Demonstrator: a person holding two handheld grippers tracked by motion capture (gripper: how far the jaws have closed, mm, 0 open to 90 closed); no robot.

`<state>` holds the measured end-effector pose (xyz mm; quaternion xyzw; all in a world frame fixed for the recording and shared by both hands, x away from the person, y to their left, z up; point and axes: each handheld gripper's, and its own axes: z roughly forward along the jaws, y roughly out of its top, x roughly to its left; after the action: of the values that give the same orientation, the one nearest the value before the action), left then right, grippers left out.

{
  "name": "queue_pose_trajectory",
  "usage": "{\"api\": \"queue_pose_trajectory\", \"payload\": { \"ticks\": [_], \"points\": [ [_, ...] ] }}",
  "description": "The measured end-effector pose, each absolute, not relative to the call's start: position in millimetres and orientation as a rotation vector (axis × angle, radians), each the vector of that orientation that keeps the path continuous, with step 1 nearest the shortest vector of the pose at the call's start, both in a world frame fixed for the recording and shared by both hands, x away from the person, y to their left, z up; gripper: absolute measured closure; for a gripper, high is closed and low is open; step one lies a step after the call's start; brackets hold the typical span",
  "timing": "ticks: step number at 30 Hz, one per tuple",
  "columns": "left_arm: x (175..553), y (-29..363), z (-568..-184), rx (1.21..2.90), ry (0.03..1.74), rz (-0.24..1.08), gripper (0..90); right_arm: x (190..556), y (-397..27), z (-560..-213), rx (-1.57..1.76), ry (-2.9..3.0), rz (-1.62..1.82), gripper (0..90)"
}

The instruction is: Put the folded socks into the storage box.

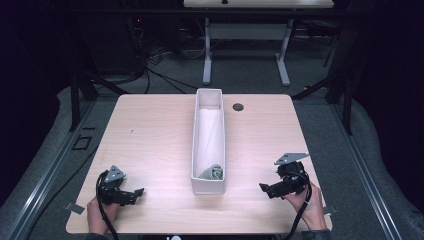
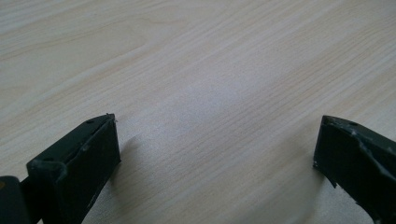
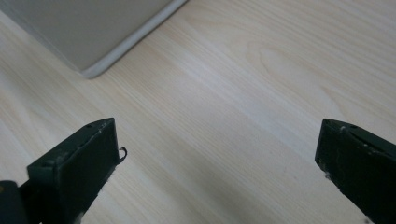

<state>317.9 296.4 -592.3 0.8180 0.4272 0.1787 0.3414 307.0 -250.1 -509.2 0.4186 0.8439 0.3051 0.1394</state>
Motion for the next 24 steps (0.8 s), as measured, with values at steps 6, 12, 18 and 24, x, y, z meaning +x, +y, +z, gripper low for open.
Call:
{"api": "queue_pose_trajectory", "payload": {
  "ticks": [6, 12, 18, 24],
  "points": [
    [318, 296, -592, 2.128, 1.111, 0.465, 0.1, 300, -262, -529, 1.264, 2.397, 0.89, 0.0],
    [318, 296, -592, 2.128, 1.111, 0.465, 0.2, 293, -269, -550, 1.308, 2.35, 0.849, 0.0],
    [318, 296, -592, 2.128, 1.111, 0.465, 0.2, 288, -276, -569, 1.351, 2.313, 0.864, 0.0],
    [318, 296, -592, 2.127, 1.111, 0.465, 0.2, 287, -279, -580, 1.372, 2.278, 0.86, 0.0]
  ]
}}
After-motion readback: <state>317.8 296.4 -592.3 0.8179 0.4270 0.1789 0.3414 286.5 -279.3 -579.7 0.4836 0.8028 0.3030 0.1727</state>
